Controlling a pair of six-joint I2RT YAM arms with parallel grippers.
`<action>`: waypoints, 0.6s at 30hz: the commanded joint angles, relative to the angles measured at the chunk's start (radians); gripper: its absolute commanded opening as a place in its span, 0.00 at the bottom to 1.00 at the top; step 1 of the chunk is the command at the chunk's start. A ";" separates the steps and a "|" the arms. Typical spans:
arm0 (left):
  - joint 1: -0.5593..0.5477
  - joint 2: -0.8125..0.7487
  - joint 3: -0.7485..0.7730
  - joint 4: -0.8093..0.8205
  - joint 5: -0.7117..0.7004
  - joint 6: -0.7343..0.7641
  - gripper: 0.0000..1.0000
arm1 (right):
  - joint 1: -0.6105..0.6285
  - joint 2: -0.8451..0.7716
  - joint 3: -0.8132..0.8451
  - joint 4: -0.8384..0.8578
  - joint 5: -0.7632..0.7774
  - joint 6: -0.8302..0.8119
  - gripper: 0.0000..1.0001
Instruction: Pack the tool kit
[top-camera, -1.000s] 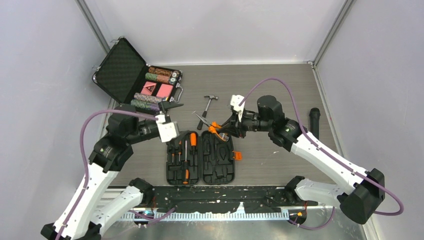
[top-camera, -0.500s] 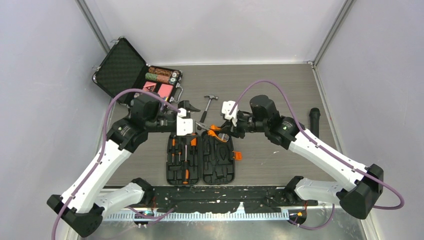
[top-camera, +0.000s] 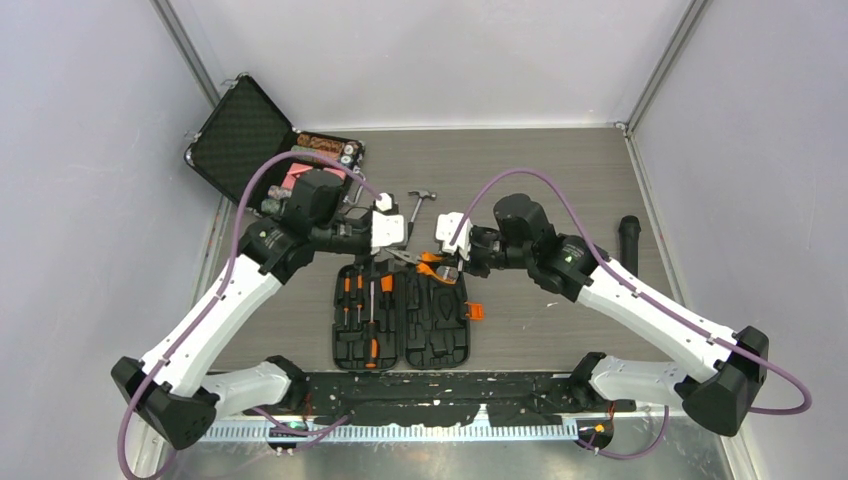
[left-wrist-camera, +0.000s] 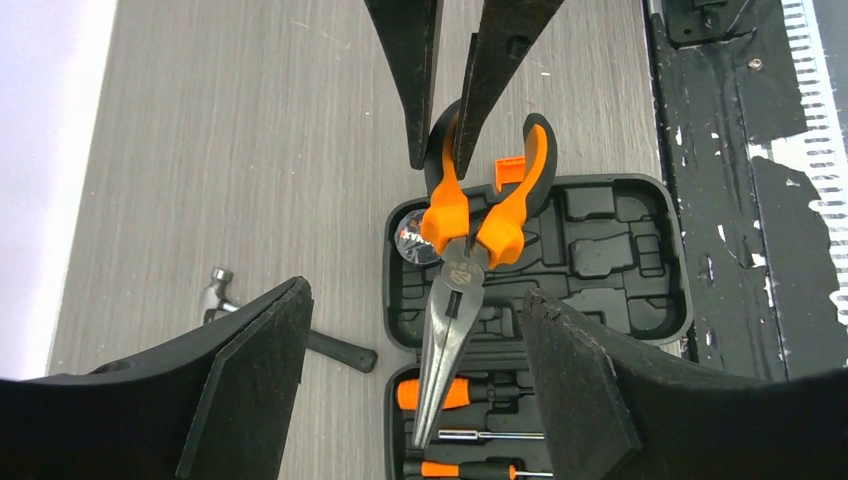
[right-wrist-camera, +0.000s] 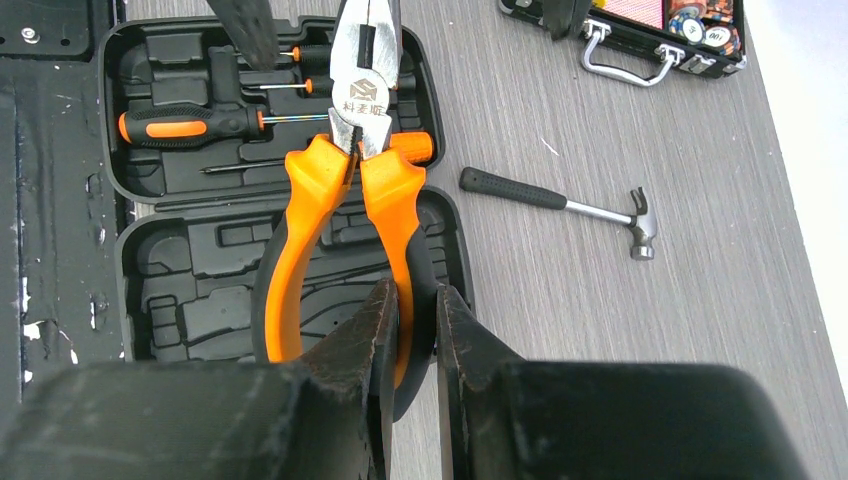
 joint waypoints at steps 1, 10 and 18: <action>-0.018 0.029 0.057 -0.034 0.015 -0.028 0.76 | 0.019 -0.004 0.060 0.058 0.016 -0.022 0.05; -0.046 0.090 0.090 -0.113 -0.031 -0.011 0.59 | 0.035 0.011 0.076 0.052 0.016 -0.021 0.05; -0.063 0.114 0.100 -0.147 -0.015 0.000 0.36 | 0.038 0.018 0.068 0.061 0.013 -0.011 0.05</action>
